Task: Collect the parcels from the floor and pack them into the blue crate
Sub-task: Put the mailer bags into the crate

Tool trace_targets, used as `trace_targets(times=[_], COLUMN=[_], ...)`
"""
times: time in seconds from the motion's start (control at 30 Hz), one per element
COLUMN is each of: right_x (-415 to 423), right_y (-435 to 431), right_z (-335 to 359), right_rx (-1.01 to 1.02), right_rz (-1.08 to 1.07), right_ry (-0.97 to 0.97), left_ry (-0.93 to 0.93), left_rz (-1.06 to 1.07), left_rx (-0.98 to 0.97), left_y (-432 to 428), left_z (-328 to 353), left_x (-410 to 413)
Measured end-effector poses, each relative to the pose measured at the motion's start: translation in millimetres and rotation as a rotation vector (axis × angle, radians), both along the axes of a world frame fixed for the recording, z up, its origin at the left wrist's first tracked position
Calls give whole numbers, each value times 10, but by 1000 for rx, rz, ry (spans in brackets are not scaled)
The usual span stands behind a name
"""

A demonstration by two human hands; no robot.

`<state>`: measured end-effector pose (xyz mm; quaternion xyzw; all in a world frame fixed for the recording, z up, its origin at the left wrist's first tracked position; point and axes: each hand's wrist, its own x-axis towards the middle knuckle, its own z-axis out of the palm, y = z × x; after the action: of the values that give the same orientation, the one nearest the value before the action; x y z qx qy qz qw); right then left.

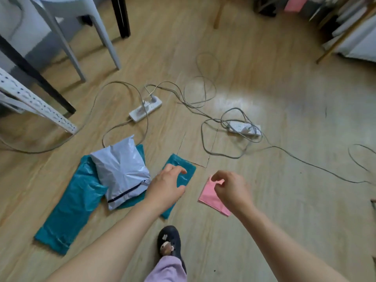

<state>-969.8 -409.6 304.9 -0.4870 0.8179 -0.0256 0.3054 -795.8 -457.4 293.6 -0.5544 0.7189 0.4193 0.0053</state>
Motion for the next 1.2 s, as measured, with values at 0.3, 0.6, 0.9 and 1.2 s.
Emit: trace_targets(times=[0.3, 0.6, 0.9, 1.2], right_x=[-1121, -1531, -1529, -1118], right_y=[-14, 51, -217, -557], right_z=[-1724, -3835, -5013, -3939], right_rx=[157, 235, 214, 141], right_rz=[-140, -24, -10, -3], right_ry=[27, 33, 24, 30], left_ry=[-74, -164, -187, -88], left_rz=[-106, -161, -127, 213], left_rx=[161, 224, 241, 319], left_y=[-270, -361, -621, -692], left_z=[-1716, -3499, -4289, -3420], left_x=[-1157, -1642, -1665, -1153])
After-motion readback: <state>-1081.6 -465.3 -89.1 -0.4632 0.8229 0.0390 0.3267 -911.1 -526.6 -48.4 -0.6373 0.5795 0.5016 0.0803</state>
